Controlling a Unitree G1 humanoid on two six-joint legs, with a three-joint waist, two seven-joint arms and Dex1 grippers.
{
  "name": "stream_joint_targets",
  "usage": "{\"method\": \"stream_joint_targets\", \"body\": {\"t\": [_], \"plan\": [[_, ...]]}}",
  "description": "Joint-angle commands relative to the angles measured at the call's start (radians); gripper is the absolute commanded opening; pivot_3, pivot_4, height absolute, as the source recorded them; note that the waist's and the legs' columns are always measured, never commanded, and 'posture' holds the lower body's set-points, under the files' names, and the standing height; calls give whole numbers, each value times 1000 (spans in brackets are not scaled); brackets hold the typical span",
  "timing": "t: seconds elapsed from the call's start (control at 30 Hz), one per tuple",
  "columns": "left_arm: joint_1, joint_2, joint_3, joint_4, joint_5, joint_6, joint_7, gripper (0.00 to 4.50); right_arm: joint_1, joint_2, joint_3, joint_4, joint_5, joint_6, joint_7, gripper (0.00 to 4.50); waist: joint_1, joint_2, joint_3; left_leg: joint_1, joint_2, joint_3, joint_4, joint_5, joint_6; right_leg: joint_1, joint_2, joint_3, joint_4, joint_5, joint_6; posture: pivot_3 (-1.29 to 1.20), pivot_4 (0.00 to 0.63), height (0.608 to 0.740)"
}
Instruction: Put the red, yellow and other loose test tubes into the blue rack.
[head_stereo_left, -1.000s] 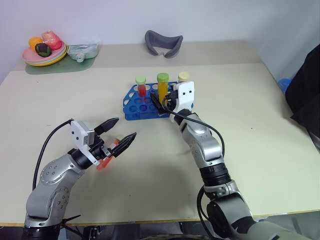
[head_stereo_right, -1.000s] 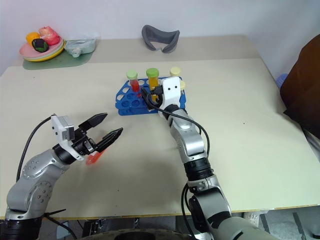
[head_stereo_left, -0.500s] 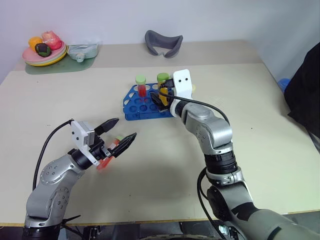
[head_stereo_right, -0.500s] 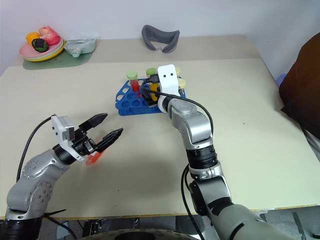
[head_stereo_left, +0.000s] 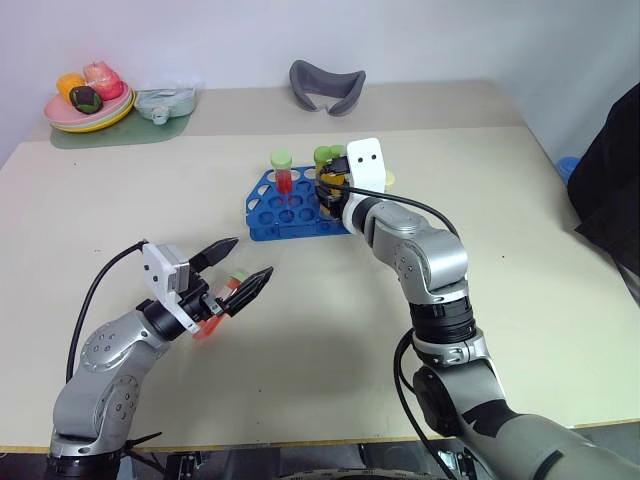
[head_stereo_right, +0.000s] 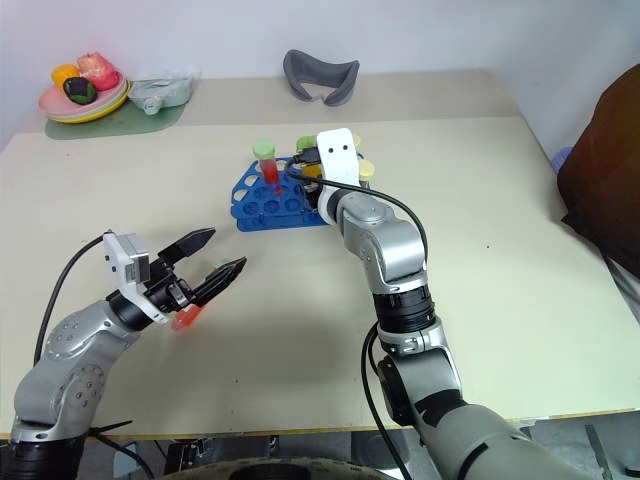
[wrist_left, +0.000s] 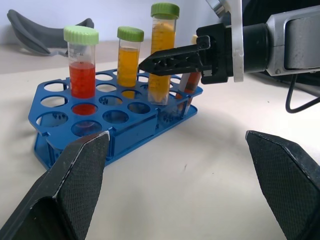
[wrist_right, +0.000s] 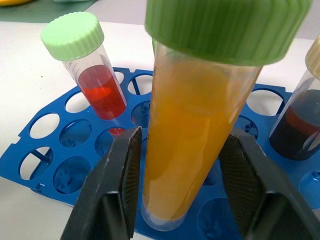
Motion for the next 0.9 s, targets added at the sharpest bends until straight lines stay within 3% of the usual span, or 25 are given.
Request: {"method": "stream_joint_targets", "body": {"t": [0.03, 0.4, 0.9], "plan": [[5, 1, 5, -35, -7, -17, -6, 4500, -25, 6, 4, -62, -1, -3, -5, 2173, 0, 0, 0, 0, 0, 0, 0, 0, 0, 0, 0, 0, 0, 0, 0, 0, 150, 740], [2, -1, 3, -31, -6, -19, -9, 4500, 83, -35, 118, -65, -71, -181, 37, 2173, 0, 0, 0, 0, 0, 0, 0, 0, 0, 0, 0, 0, 0, 0, 0, 0, 150, 740], [-3, 5, 5, -29, -7, -15, -14, 4500, 102, -25, 118, -39, -102, -229, 29, 2173, 0, 0, 0, 0, 0, 0, 0, 0, 0, 0, 0, 0, 0, 0, 0, 0, 150, 740]]}}
